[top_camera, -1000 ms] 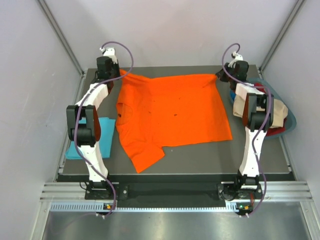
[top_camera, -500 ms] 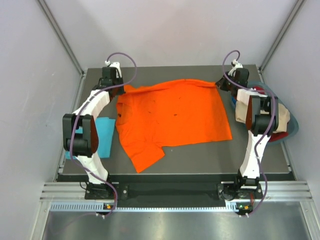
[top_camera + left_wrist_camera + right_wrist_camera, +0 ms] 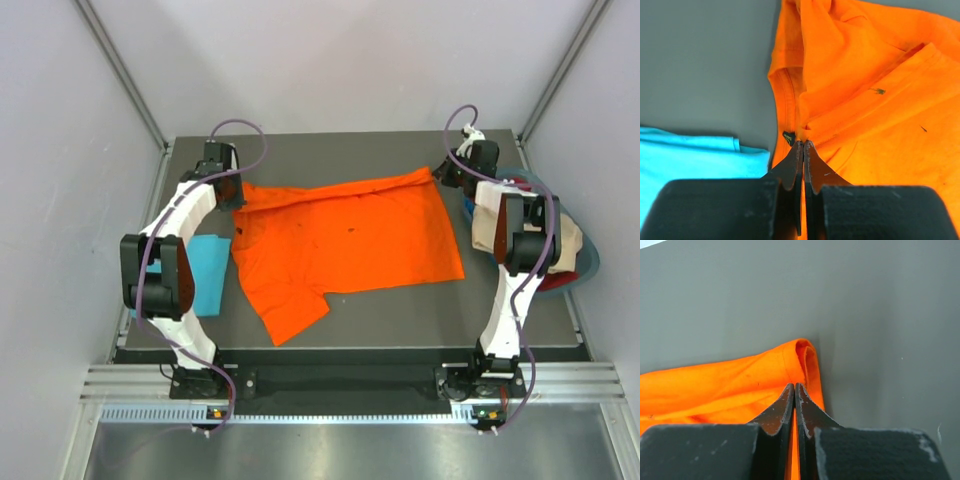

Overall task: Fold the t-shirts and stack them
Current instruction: Fold the tshirt

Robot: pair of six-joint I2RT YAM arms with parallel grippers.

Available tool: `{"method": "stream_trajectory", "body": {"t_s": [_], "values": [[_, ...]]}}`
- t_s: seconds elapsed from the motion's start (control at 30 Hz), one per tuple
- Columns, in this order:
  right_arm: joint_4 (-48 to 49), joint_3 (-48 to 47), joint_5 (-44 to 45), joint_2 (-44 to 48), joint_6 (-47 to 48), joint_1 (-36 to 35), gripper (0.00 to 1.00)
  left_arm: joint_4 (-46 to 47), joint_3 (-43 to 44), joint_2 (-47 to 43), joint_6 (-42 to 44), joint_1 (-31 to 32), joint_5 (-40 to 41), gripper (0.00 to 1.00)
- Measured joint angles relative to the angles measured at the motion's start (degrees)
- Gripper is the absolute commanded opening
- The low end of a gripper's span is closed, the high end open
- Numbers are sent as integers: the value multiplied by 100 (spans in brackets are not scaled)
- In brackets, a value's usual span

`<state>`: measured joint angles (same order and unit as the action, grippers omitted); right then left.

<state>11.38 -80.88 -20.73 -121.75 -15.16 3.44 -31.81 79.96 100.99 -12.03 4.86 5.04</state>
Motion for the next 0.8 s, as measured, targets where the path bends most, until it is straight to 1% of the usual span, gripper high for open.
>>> {"method": "stream_trajectory", "body": {"t_s": [0.17,0.53,0.8], "values": [[-2,140,2,87,26,0,0,-184,0,-105,-170,0,-24,0],[-234,146,39,293,85,0,0,-273,-2,-483,-660,0,-4,0],[-431,264,92,538,334,0,0,-345,-691,-723,-715,0,-68,0]]}}
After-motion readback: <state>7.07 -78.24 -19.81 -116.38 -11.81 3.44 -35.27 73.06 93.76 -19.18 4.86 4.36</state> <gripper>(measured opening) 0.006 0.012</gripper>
